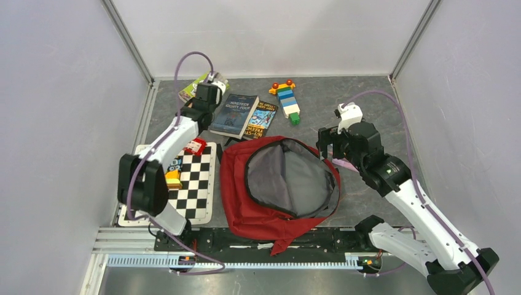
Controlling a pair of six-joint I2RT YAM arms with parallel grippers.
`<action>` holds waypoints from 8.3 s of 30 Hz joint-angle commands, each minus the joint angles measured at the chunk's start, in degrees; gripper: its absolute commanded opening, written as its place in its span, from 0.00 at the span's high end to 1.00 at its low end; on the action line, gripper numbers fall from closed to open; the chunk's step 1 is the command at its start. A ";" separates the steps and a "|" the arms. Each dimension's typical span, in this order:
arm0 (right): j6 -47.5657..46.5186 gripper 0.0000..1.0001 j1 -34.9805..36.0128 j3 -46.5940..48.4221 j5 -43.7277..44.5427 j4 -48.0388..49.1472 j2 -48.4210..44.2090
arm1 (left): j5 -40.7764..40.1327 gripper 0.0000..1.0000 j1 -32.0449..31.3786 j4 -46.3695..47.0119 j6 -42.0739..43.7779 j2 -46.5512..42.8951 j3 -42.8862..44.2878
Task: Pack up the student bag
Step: Pick up the book from the center of the board, then place the book in the student bag.
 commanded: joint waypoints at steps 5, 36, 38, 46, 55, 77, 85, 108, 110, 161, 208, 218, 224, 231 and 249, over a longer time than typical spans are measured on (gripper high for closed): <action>-0.96 0.02 -0.25 -1.15 -13.26 12.62 -2.59 | 25.43 0.98 0.24 -14.56 -16.73 -20.57 6.07; 30.96 0.02 -0.16 2.38 -58.46 67.55 9.99 | 103.70 0.98 -4.95 13.59 -52.76 -36.98 -0.01; 34.86 0.06 -0.16 2.40 -60.30 72.84 10.90 | 103.67 0.98 -6.07 13.59 -52.26 -36.47 -0.05; 36.14 0.33 0.37 3.33 -62.01 75.54 10.54 | 101.73 0.98 -8.45 14.69 -51.25 -35.67 -0.05; 29.49 1.00 0.46 3.40 -56.76 66.89 7.49 | 92.25 0.38 -8.48 5.08 -42.03 -34.55 -0.42; 0.93 1.00 0.41 5.96 8.13 0.50 -3.98 | 20.73 0.05 -37.92 -3.02 -60.99 -17.96 -10.52; 0.73 1.00 0.37 5.14 4.69 -1.76 -6.91 | 8.85 0.06 -44.03 -12.24 -63.28 -3.48 -2.35; 13.77 1.00 0.41 -7.10 -17.84 8.58 -11.59 | -4.68 0.83 -48.37 -24.12 -66.11 -7.69 -0.92; 16.64 1.00 0.45 -9.18 -19.73 11.60 -12.47 | -4.27 0.91 -48.29 -23.96 -66.13 -10.50 -2.22; 44.11 1.00 18.10 -34.30 -22.63 43.66 3.74 | 3.08 0.98 -47.08 -10.70 -60.00 -27.61 -12.66; 28.36 0.66 23.79 -22.35 -17.54 47.92 29.70 | 10.80 0.98 -44.21 -11.44 -59.22 -27.31 -10.34; 27.39 0.70 25.43 -21.27 -15.51 47.40 29.90 | 10.48 0.98 -43.86 -11.91 -58.55 -27.06 -11.13; 22.01 0.51 24.91 -20.88 -11.35 41.23 21.39 | 8.55 0.67 -42.02 -15.67 -58.68 -27.75 -11.04; 15.55 0.18 22.54 -19.23 -3.31 25.29 7.47 | 10.00 0.00 -36.72 -18.98 -52.90 -30.75 -8.24; 6.27 0.03 18.05 -9.74 2.19 19.01 -0.34 | 44.92 0.00 15.53 -5.64 -27.77 3.79 13.35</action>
